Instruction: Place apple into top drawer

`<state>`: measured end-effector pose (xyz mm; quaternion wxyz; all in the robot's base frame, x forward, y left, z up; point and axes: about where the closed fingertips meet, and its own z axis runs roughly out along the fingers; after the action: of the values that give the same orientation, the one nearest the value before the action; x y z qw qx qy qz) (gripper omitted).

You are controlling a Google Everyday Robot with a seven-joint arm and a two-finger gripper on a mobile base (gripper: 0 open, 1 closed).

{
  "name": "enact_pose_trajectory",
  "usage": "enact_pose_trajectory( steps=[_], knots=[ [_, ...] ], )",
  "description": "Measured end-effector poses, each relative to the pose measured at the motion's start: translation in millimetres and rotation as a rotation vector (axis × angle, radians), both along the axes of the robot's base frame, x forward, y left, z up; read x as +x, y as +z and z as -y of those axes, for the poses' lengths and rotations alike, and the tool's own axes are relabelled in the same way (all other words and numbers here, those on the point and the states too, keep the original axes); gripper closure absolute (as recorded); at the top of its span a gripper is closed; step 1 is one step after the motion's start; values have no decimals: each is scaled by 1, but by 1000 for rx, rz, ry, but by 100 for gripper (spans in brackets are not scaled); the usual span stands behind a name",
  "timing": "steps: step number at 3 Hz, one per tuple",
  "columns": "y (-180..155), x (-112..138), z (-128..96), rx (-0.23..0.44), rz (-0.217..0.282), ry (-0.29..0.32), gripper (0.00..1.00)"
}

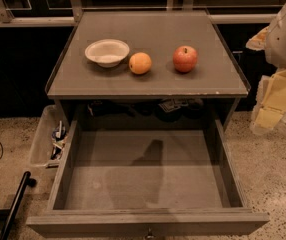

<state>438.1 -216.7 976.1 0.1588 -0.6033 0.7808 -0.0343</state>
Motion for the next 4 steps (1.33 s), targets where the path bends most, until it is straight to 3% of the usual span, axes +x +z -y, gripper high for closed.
enact_pose_trajectory(
  steps=[1, 2, 4],
  knots=[
    [0, 0, 0, 0, 0, 1, 0],
    [1, 22, -14, 17, 20, 45, 0],
    [6, 89, -40, 81, 167, 192, 0]
  ],
)
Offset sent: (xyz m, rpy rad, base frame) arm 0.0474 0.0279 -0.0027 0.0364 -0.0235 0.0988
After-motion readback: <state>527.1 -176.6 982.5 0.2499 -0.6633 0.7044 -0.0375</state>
